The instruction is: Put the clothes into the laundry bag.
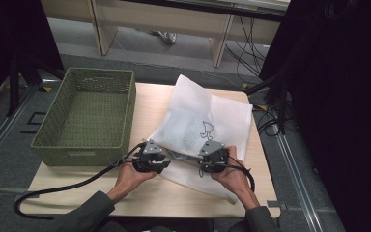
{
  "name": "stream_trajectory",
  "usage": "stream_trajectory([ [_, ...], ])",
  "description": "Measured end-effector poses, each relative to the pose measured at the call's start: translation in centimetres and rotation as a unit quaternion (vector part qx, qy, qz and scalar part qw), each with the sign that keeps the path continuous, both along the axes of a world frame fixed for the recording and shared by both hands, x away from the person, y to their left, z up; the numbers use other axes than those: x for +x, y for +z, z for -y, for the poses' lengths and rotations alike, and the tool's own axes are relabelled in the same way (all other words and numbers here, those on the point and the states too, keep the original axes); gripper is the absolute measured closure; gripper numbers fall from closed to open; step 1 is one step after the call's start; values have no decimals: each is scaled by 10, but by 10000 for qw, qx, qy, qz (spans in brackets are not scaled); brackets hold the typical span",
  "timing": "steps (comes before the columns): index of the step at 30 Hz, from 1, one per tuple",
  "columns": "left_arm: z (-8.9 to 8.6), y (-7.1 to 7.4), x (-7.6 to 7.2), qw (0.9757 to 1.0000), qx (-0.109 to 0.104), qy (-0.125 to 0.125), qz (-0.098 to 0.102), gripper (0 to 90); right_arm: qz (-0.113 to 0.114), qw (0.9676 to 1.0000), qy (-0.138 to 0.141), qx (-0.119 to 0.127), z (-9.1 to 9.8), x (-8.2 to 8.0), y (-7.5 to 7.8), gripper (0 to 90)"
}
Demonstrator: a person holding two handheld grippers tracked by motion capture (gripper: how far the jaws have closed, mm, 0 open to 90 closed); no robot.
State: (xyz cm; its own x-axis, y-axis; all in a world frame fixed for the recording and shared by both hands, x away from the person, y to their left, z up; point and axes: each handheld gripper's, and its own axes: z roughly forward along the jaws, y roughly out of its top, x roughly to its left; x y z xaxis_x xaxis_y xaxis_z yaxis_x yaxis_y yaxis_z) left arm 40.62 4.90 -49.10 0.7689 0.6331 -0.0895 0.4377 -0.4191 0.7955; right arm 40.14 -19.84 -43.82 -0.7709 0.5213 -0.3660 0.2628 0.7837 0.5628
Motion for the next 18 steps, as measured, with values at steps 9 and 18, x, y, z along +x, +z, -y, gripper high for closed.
stream_trajectory([
  [9, -1, -2, 3, 9999, 55, -1, 125, 642, -116, 9990, 410, -125, -11, -5, 13, 880],
  [18, 5, -9, 0, 9998, 76, -155, 47, 684, -603, 9953, 752, 46, -21, -24, 2, 878],
])
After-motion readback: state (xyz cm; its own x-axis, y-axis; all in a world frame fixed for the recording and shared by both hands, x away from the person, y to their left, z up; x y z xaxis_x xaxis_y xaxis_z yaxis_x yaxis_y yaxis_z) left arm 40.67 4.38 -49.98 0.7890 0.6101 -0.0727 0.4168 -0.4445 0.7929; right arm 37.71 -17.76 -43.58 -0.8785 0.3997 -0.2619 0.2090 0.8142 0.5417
